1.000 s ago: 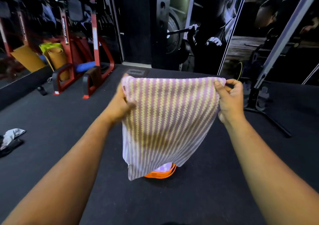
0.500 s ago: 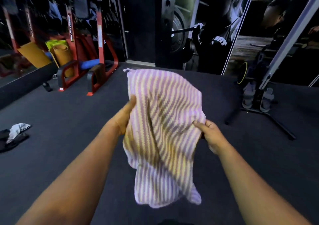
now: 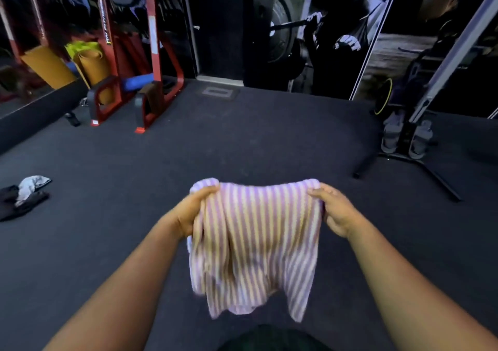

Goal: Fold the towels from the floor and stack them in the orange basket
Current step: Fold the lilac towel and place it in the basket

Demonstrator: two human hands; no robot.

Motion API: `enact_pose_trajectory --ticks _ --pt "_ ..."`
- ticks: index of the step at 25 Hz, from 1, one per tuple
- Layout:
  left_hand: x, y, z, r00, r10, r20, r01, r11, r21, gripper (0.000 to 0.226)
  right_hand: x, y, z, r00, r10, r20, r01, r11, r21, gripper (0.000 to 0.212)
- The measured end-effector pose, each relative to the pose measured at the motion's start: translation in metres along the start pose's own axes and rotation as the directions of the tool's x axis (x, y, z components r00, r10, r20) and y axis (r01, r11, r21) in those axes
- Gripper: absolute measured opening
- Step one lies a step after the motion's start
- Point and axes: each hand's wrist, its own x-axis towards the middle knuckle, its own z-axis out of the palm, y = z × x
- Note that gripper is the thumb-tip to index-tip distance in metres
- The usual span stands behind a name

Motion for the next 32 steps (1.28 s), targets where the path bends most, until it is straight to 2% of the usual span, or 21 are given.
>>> enact_pose_trajectory --ticks 1,3,5,6,7,9,12,14,15,17,19,21,23,25,27,29,30,32 --pt "0.001 0.008 -0.006 0.999 0.033 0.014 -0.032 0.995 -0.091 0.039 0.0 0.0 0.004 0.995 0.0 -0.096 0.01 0.994 0.105 0.011" --pt "-0.002 0.017 -0.011 0.995 -0.012 0.098 0.029 0.984 -0.175 0.055 -0.001 -0.007 0.01 0.986 -0.016 -0.167 0.043 0.986 0.161 0.014" --pt "-0.006 0.008 -0.005 0.985 -0.068 0.157 0.061 0.997 0.048 0.058 -0.003 -0.014 0.015 0.991 -0.056 -0.122 0.068 0.993 0.099 0.009" --pt "-0.007 0.004 0.001 0.988 -0.05 0.146 0.028 0.988 0.15 0.05 -0.004 -0.018 0.015 0.992 -0.092 -0.085 0.098 0.992 0.073 0.012" --pt "-0.007 0.005 0.006 0.995 0.009 0.102 -0.028 0.983 0.182 0.038 -0.005 -0.022 0.013 0.99 -0.125 -0.059 0.129 0.99 0.066 0.016" --pt "-0.003 0.016 0.012 0.995 0.097 -0.036 -0.093 0.992 0.085 0.024 -0.007 -0.032 0.008 0.977 -0.2 -0.069 0.205 0.976 0.069 0.019" --pt "0.004 0.028 0.013 0.977 0.128 -0.171 -0.116 0.99 0.079 0.026 -0.006 -0.044 0.009 0.948 -0.291 -0.131 0.3 0.952 0.062 0.022" --pt "0.009 0.029 0.011 0.957 0.134 -0.257 -0.112 0.989 0.099 0.026 -0.005 -0.045 0.01 0.919 -0.317 -0.235 0.348 0.932 0.104 0.021" --pt "0.01 0.031 0.01 0.955 0.117 -0.273 -0.106 0.993 0.054 0.027 -0.004 -0.046 0.01 0.904 -0.312 -0.29 0.361 0.923 0.132 0.021" --pt "0.009 0.039 0.01 0.979 0.063 -0.194 -0.083 0.992 -0.096 0.027 -0.006 -0.049 0.008 0.897 -0.296 -0.328 0.362 0.918 0.163 0.022" --pt "0.005 0.041 0.012 0.999 0.028 -0.03 -0.033 0.982 -0.184 0.03 -0.006 -0.055 0.006 0.892 -0.309 -0.329 0.373 0.916 0.15 0.025" --pt "0.002 0.032 0.012 0.998 -0.022 0.065 0.028 0.995 -0.091 0.037 -0.002 -0.059 -0.001 0.875 -0.319 -0.363 0.375 0.922 0.093 0.028" --pt "0.009 0.029 0.008 1.0 -0.029 0.01 0.027 0.991 0.128 0.053 0.002 -0.06 -0.014 0.867 -0.32 -0.381 0.33 0.943 -0.041 0.029" --pt "0.023 0.036 0.006 0.99 0.084 -0.113 -0.047 0.952 0.302 0.081 0.004 -0.059 -0.024 0.872 -0.331 -0.361 0.282 0.942 -0.183 0.026" --pt "0.034 0.05 0.01 0.945 0.258 -0.202 -0.167 0.909 0.382 0.102 0.007 -0.059 -0.03 0.886 -0.349 -0.305 0.305 0.934 -0.184 0.025" --pt "0.039 0.063 0.015 0.901 0.356 -0.248 -0.237 0.883 0.404 0.096 0.007 -0.064 -0.034 0.922 -0.345 -0.179 0.321 0.935 -0.15 0.043" --pt "0.04 0.068 0.015 0.889 0.381 -0.254 -0.251 0.869 0.426 0.087 0.006 -0.069 -0.037 0.933 -0.343 -0.108 0.317 0.927 -0.202 0.054" --pt "0.04 0.079 0.009 0.884 0.403 -0.235 -0.248 0.833 0.495 0.073 0.003 -0.078 -0.039 0.931 -0.362 -0.038 0.3 0.823 -0.483 0.064"
